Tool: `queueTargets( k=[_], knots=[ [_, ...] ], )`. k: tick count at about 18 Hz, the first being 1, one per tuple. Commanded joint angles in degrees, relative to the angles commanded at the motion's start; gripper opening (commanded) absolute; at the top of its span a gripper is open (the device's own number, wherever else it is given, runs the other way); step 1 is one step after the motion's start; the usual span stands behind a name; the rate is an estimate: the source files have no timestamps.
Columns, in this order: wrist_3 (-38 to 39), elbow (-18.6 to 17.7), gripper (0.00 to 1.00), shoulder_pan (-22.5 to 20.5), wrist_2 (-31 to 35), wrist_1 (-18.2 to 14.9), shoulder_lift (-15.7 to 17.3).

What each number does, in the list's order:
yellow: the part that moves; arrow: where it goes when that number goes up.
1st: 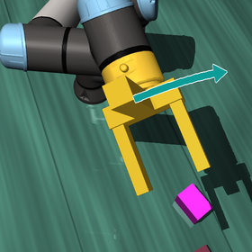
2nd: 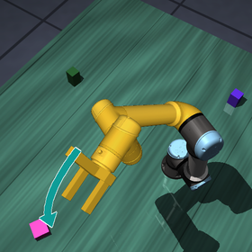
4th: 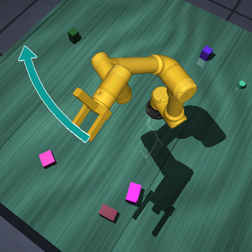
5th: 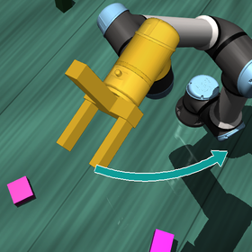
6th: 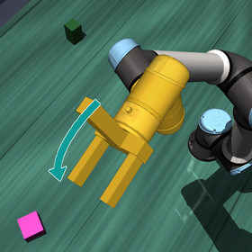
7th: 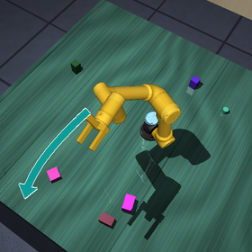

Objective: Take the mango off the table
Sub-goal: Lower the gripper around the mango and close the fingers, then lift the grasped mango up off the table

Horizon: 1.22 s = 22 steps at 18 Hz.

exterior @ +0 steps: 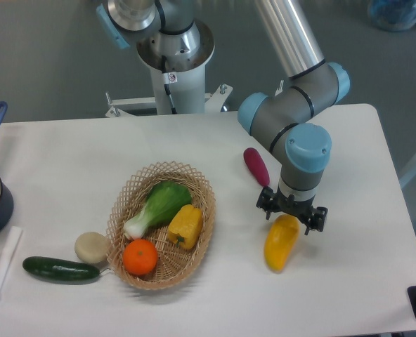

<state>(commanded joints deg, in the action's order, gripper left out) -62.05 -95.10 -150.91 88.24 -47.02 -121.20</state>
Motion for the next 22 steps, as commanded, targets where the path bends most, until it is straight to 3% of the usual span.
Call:
queueTargets(
  k=[13, 20, 22],
  knots=[
    [0.70, 0.09, 0.99, 1.06, 0.09, 0.18, -0.70],
    [0.79, -0.18, 0.40, 1.06, 0.18, 0.18, -0.61],
    [0.79, -0.18, 0.34, 1.06, 0.09, 0.18, -0.44]
  ],
)
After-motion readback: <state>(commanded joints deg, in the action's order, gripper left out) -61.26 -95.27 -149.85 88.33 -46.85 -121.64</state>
